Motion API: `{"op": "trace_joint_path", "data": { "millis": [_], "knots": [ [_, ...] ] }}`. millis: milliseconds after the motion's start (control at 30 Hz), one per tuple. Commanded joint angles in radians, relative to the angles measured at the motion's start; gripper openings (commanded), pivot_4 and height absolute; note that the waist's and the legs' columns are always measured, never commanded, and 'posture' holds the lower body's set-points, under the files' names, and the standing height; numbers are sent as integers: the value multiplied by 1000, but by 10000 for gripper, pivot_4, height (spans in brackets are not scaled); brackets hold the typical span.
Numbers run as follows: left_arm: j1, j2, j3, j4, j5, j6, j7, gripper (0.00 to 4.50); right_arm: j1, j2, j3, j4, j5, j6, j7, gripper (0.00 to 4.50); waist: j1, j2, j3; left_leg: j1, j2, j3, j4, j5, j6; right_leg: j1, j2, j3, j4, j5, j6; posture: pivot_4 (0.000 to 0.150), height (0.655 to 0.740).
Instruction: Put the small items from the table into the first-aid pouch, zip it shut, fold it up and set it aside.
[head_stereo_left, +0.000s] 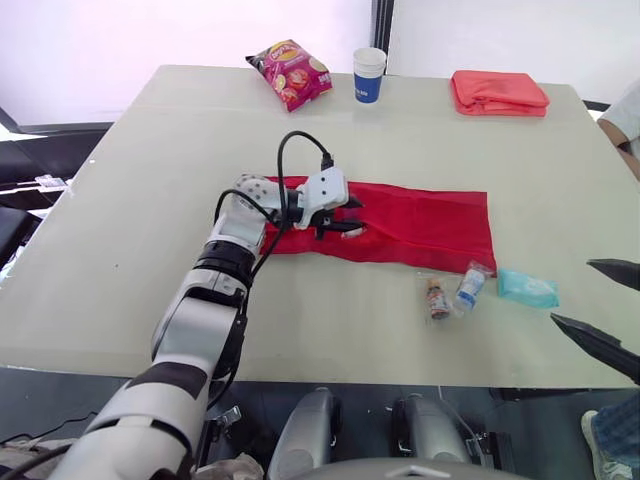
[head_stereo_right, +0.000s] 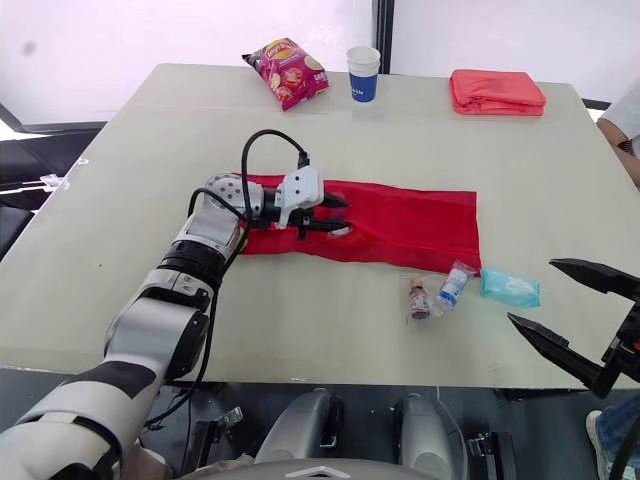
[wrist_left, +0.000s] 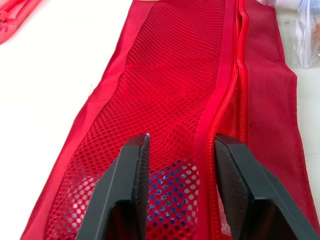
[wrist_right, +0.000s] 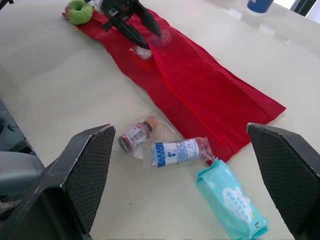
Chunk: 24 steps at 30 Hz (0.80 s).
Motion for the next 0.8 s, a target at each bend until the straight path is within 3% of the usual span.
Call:
{"op": "trace_joint_path", "data": {
  "millis": [33, 67, 200, 333, 567, 800],
  "knots": [
    [3, -1, 3, -74, -27, 41, -9, 4394, 14, -12, -9, -23, 12, -9, -16, 45000, 0, 0, 0, 0, 0, 0, 0, 0, 0, 0, 0, 0, 0, 0, 0, 1500, 7395],
    [6, -2, 4, -86, -35, 57, -13, 260, 15, -11, -4, -29, 7, -6, -29, 45000, 0, 0, 0, 0, 0, 0, 0, 0, 0, 0, 0, 0, 0, 0, 0, 1500, 7395],
    [11, -4, 4, -120, -52, 100, -24, 260, 21, -1, 51, -59, -12, 65, -187, 45000, 0, 0, 0, 0, 0, 0, 0, 0, 0, 0, 0, 0, 0, 0, 0, 1500, 7395],
    [10, -11, 4, -147, -68, 130, -27, 260, 2, -18, 175, -63, 268, 186, -474, 45000, 0, 0, 0, 0, 0, 0, 0, 0, 0, 0, 0, 0, 0, 0, 0, 1500, 7395],
    [19, -21, -1, -175, -73, 150, -14, 260, -220, 28, 602, -5, 470, 210, -1104, 45000, -3, 0, 0, 0, 1, 0, 0, 0, -1, 0, -1, 1, 1, 0, 0, 1500, 7395],
    [26, -29, -3, -198, -78, 165, 0, 260, -396, 93, 830, 101, 515, 197, -1354, 45000, -1, 0, 0, 0, 0, 1, 0, 0, -1, 0, 0, 0, 0, 0, 0, 1500, 7395]
  ]
}}
